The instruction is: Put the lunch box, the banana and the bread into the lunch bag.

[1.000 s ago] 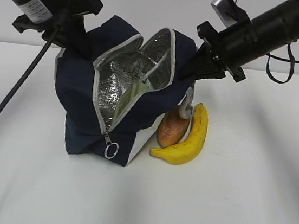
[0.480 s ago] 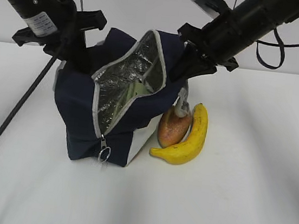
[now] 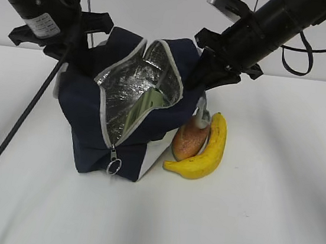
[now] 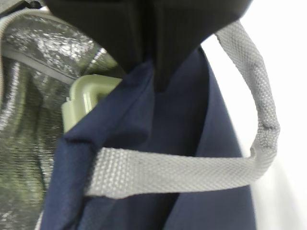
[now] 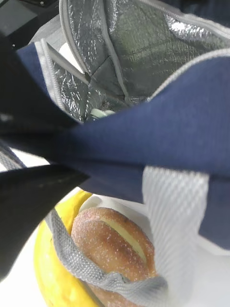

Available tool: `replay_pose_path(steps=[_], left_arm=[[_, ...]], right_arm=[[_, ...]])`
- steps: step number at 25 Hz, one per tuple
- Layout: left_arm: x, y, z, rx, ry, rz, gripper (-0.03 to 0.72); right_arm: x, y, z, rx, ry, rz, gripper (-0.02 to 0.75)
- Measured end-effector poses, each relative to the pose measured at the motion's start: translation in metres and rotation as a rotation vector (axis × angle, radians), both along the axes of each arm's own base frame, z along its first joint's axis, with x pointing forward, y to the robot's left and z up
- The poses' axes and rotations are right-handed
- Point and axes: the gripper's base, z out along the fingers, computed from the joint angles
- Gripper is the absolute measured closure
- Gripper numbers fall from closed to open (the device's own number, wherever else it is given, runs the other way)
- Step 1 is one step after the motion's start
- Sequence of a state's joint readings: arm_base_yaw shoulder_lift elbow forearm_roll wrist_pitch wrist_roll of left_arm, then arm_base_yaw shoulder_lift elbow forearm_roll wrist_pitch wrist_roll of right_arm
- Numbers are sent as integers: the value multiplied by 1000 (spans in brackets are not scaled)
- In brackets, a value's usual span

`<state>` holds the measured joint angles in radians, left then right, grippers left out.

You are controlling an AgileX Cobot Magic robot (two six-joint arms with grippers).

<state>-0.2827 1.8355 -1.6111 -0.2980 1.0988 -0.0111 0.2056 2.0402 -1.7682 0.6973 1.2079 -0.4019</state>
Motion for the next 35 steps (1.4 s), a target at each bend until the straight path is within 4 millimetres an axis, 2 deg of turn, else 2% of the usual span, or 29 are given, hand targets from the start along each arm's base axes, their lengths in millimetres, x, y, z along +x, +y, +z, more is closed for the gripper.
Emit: replay_pose_path(steps=[3,4,5,6,7,8,11,18,20,21,22,23,24,25,28,29,32,35], left_arm=[[0,2,-1,21,-3,7,688],[1,2,-1,23,-4,7,688],[1,2,-1,25,-4,7,688],[1,2,-1,25,-4,7,688],[1,2,-1,25,-4,7,688],[1,2,-1,27,-4,8,688],[1,3,-1,31,-5,8,688],[1,4,-1,50,-10,6,688],[1,5,-1,57,-11,4,688],[1,5,-1,60,-12,4,688],[1,5,-2,64,-14,3,688],[1,6,-2,69,-15,3,688],[1,6,-2,75,-17,2,688],[2,7,-2,78,-18,2,688],[2,7,-2,85,-22,1,688],[2,7,-2,84,-23,2,688],[2,7,-2,89,-26,1,688],[2,8,-2,90,-27,1,688]], right_arm=[[0,0,0,0,7,-9,412],[0,0,0,-3,8,-10,332],[0,0,0,-3,9,-11,332],[0,0,0,-5,8,-10,243],[0,0,0,-5,8,-10,243],[0,0,0,-4,18,-23,190],[0,-1,-1,-16,31,-39,178],[0,-14,-3,-125,120,-197,177],[-2,-23,1,-226,85,-217,176],[-5,-26,10,-243,69,-237,177],[-5,-27,9,-257,65,-236,180],[-12,-30,27,-253,26,-254,186],[-12,-30,27,-257,26,-255,193],[-18,-32,45,-248,-21,-267,198],[-20,-33,49,-249,-34,-268,243],[-31,-35,70,-234,-86,-278,260],[-37,-38,75,-234,-128,-299,279],[-48,-44,57,-245,-138,-355,287]])
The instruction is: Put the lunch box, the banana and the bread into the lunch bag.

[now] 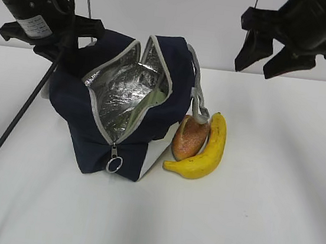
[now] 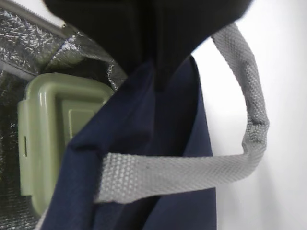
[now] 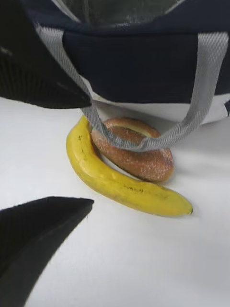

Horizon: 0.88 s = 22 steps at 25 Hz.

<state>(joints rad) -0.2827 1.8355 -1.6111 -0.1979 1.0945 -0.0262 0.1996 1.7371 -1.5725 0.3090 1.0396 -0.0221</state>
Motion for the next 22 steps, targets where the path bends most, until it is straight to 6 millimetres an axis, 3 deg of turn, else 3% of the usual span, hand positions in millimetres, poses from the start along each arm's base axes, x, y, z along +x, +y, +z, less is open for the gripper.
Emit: replay_pose_path(steps=[1,2,3,4,10,22], left_arm=[[0,0,0,0,0,0,688],[0,0,0,1,0,0,688],[0,0,0,1,0,0,688],[0,0,0,1,0,0,688],[0,0,0,1,-2,0,688],[0,0,0,2,-3,0,688]], right_arm=[[-5,-2,-9,5,-14,-30,288],[-5,-3,-1,20,-77,-49,288],[-16,-5,-29,30,-24,-80,290],[-21,-6,-40,41,-13,-99,292],[-37,-10,-85,72,-4,-193,294],[-19,-7,-136,73,87,-252,294]])
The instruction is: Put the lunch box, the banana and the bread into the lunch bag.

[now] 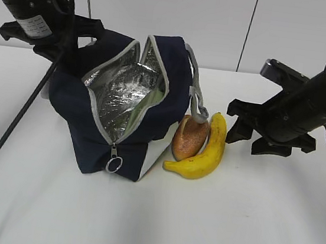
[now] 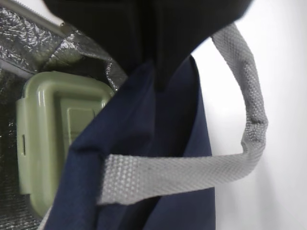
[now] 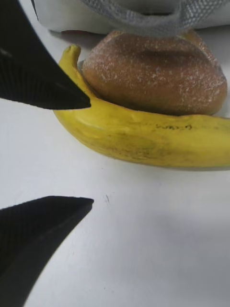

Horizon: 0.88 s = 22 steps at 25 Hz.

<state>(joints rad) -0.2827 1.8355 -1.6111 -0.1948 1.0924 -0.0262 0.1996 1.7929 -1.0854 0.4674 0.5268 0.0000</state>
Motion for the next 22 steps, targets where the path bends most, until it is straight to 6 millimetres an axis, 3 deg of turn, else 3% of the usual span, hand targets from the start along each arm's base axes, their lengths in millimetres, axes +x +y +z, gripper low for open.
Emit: replay_pose_path(steps=[7,14,22], left_arm=[[0,0,0,1,0,0,688],[0,0,0,0,-1,0,688],[0,0,0,2,-1,0,688]], right_arm=[[13,2,-20,5,23,-26,284],[27,6,-25,19,25,-33,139],[36,9,-31,24,40,-29,195]])
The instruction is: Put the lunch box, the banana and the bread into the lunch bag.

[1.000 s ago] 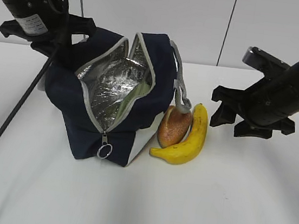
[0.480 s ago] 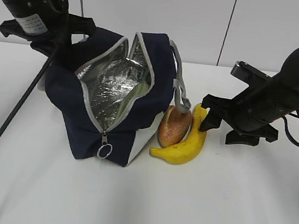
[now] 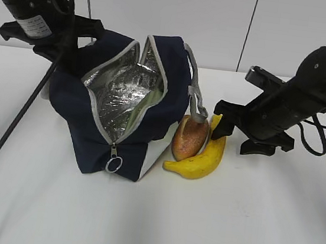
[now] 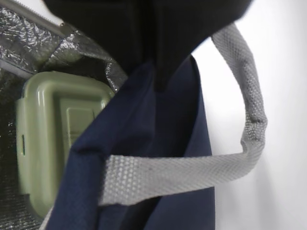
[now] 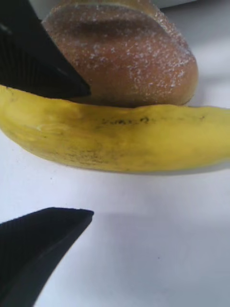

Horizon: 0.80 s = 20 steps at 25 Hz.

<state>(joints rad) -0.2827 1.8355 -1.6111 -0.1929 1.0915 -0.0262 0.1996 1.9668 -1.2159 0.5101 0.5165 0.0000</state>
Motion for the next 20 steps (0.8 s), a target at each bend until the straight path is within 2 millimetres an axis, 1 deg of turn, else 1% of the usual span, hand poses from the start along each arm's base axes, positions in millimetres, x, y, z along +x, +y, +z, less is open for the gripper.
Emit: replay_pose_path(steps=[5,11,12,17,20], left_arm=[[0,0,0,0,0,0,688],[1,0,-3,3,7,0,688],[2,0,-4,3,9,0,688],[2,-1,-6,5,14,0,688],[2,-1,-6,5,14,0,688]], right_arm=[[7,2,-2,6,15,11,203],[17,7,-10,16,68,39,203],[18,8,-10,18,70,41,204],[19,9,-21,17,104,45,205],[19,9,-21,19,110,46,224]])
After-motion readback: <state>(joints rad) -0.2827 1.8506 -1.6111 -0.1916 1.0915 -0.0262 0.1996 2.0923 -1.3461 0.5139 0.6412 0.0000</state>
